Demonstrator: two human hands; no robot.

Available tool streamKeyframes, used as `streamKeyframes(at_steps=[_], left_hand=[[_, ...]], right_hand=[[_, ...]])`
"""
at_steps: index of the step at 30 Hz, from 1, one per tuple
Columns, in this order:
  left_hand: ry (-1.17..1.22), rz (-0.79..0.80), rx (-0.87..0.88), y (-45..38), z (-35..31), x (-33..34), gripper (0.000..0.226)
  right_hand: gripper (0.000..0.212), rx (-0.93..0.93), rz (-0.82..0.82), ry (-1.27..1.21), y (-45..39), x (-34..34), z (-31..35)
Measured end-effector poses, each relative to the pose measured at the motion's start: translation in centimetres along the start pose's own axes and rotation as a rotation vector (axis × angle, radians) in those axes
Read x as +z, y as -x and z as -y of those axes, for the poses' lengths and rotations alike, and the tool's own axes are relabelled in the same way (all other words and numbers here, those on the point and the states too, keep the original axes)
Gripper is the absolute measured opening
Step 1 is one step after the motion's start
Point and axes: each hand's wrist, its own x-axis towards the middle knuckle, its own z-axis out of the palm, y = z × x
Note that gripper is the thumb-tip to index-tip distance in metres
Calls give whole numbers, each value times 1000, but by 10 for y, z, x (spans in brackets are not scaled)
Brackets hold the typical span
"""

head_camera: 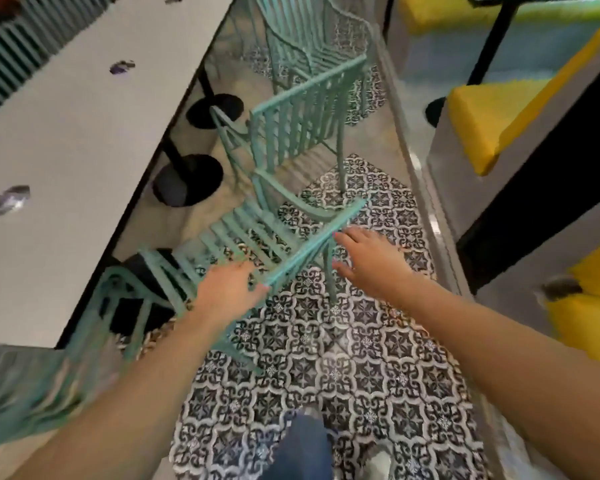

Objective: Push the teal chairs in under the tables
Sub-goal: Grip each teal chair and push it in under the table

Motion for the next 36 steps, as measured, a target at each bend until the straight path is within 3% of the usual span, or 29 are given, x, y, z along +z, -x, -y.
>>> streamKeyframes(at_steps=[4, 11, 15, 19, 25, 27, 31, 36], left_hand=[[183, 227, -49, 0, 17, 33, 72], [411, 366, -164, 6, 49, 78, 62], [360, 366, -164, 6, 50, 75, 54], [379, 328, -209, 11, 45, 76, 55], [637, 241, -525, 8, 33, 67, 47], [665, 246, -548, 9, 26, 65, 49], [715, 243, -567, -2, -1, 63, 48], [736, 226, -615, -34, -41, 55, 55]], right_hand=[[65, -114, 95, 23, -51, 14, -9], [64, -288, 354, 194, -126, 45, -15], [59, -365, 485, 216, -153, 46, -16], [53, -443, 508, 222, -164, 44, -20], [50, -557, 552, 287, -174, 41, -22], [53, -575, 559, 299, -177, 41, -28], [85, -630, 551, 280, -193, 36, -53], [81, -629, 530, 269, -230, 22, -90]])
